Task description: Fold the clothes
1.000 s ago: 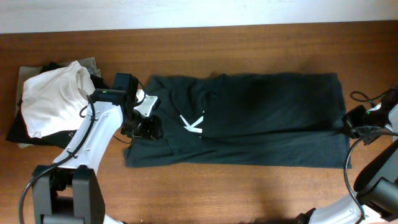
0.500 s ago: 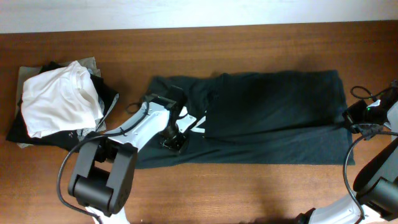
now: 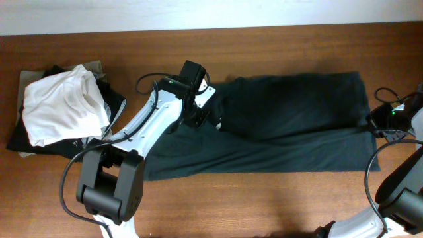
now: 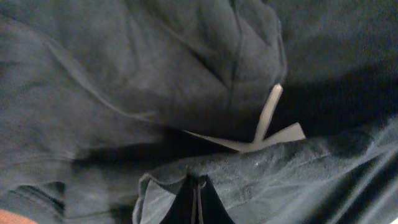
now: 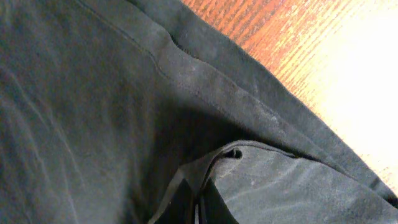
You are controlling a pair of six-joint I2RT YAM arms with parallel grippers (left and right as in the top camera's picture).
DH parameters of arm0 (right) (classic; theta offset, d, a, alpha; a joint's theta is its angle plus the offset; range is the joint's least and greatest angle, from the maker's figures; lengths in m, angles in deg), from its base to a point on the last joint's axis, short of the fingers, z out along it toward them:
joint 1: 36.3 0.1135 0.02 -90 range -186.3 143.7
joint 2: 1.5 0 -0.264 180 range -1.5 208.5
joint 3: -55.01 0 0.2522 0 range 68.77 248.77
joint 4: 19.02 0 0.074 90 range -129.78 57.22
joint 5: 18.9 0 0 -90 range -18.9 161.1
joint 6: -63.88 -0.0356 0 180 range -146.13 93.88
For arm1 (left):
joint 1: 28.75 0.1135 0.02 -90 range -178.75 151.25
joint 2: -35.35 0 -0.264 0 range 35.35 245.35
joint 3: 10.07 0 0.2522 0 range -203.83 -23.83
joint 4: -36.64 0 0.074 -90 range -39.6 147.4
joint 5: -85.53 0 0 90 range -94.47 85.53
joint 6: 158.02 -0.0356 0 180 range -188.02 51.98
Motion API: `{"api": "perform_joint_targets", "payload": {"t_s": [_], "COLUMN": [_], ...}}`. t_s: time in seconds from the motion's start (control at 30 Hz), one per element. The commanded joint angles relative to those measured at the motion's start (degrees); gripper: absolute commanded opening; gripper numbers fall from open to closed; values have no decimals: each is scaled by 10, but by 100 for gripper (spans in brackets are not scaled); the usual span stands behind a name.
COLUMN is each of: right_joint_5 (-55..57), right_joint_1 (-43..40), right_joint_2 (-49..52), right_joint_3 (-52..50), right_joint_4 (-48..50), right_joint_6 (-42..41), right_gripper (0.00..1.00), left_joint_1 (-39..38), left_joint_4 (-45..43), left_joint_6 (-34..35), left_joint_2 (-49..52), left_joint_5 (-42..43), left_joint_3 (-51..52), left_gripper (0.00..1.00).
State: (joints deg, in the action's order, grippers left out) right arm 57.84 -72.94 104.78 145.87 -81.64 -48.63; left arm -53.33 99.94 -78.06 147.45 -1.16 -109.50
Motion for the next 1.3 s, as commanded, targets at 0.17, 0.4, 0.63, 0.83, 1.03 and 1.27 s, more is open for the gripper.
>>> {"api": "perform_joint_targets", "payload": {"t_s": [0.17, 0.4, 0.63, 0.83, 1.03, 1.27], "right_joint_5": [-5, 8, -1, -36, -104, -170], "right_joint_1": [3, 4, 4, 9, 10, 10], "right_joint_2": [-9, 26, 29, 27, 27, 28], "right_joint_3": [9, -28, -34, -88, -76, -76], "right_joint_4": [-16, 27, 22, 103, 107, 182], "right_joint_6": [-3, -3, -3, -5, -5, -35], "right_gripper": [76, 36, 25, 8, 4, 7], "left_joint_1": [5, -8, 5, 7, 7, 19], "left_joint_4": [32, 13, 24, 26, 21, -22], "left_joint_6": [17, -21, -20, -12, -12, 10], "left_joint_2": [1, 57, 57, 57, 72, 72], "left_joint_5": [-52, 40, 40, 40, 69, 29], "left_joint_3": [-7, -7, -41, -46, -44, -84], "left_gripper": [87, 67, 0, 43, 0, 0]}}
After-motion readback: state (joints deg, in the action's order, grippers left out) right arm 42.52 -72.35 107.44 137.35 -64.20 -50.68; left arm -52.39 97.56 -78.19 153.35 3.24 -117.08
